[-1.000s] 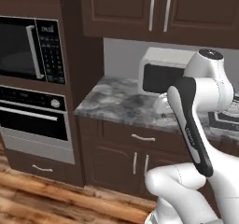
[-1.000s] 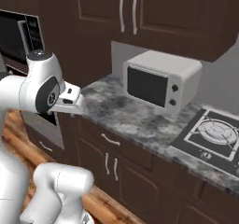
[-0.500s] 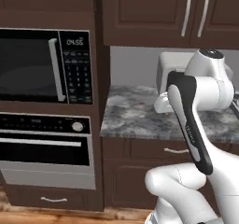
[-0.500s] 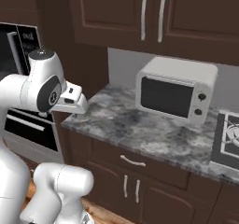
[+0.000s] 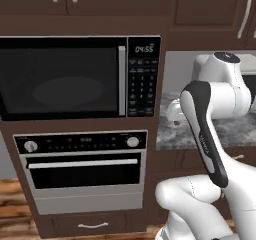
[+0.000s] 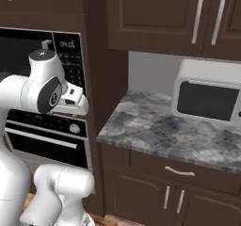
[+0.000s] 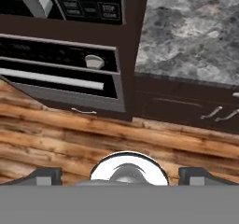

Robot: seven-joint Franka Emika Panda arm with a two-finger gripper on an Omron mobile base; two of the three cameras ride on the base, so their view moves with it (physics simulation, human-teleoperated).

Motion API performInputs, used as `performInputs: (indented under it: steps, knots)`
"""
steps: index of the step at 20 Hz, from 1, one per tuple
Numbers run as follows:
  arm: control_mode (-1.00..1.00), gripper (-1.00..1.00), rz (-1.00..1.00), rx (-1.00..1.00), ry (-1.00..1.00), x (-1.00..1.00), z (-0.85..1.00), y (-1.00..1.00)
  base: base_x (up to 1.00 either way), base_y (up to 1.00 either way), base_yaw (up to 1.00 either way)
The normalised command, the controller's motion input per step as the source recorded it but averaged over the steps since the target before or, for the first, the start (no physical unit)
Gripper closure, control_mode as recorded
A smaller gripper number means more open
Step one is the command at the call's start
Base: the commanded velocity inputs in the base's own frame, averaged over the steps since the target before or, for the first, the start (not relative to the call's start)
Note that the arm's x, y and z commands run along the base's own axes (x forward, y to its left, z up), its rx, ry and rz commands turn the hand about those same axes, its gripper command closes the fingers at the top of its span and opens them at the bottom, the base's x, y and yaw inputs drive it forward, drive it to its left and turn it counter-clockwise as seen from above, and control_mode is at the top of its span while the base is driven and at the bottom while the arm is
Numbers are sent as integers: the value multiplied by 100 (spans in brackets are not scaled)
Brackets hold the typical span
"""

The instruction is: Navigate to the oven.

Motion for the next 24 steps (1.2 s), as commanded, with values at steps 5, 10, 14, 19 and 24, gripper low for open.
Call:
performInputs:
  steps: [5,10,14,19,24]
  knots:
    - [100,-100,0,0,0,0,0,0,11,100,-30]
    - [100,-100,0,0,0,0,0,0,93,96,-30]
    - [100,-100,0,0,0,0,0,0,100,79,-22]
    - [100,-100,0,0,0,0,0,0,100,70,4]
    - [100,-100,0,0,0,0,0,0,88,1,39]
